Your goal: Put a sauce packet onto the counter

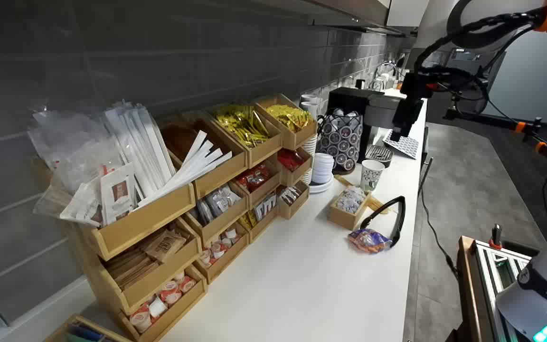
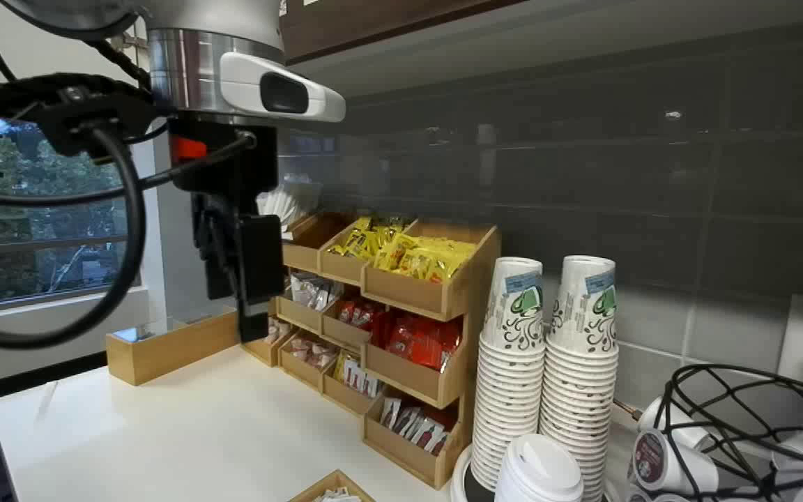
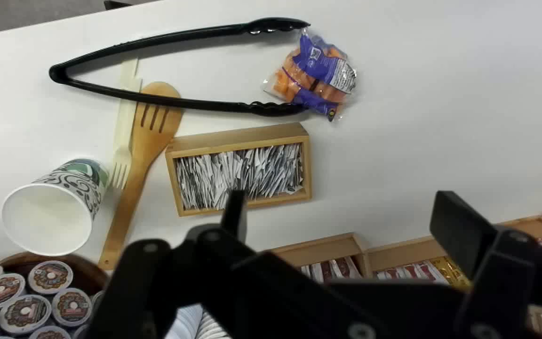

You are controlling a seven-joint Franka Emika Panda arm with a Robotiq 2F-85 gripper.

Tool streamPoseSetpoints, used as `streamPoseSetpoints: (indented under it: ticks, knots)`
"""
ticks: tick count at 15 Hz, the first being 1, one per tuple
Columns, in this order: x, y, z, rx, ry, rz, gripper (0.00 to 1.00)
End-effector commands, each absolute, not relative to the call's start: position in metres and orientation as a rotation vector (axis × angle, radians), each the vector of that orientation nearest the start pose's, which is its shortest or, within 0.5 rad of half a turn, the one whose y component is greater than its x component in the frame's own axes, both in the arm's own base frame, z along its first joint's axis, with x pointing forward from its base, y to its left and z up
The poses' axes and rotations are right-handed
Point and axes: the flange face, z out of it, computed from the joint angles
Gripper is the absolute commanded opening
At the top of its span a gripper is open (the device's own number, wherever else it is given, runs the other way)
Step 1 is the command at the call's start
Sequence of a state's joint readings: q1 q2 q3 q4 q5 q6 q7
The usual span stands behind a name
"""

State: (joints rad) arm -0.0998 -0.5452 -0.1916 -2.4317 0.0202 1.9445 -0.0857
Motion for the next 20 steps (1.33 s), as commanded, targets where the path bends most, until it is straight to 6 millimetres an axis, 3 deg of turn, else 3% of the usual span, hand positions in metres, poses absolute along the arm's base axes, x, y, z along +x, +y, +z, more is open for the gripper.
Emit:
streamPoseSetpoints:
  ticks: [1, 14, 20]
  knots:
    - [0.375, -0.117, 0.5, -3.019, 0.284, -0.104, 1.0]
    - [0.375, -0.117, 0.5, -3.019, 0.284, -0.104, 1.0]
    - [0.429, -0.054, 0.463, -3.08, 0.078, -0.112, 1.0]
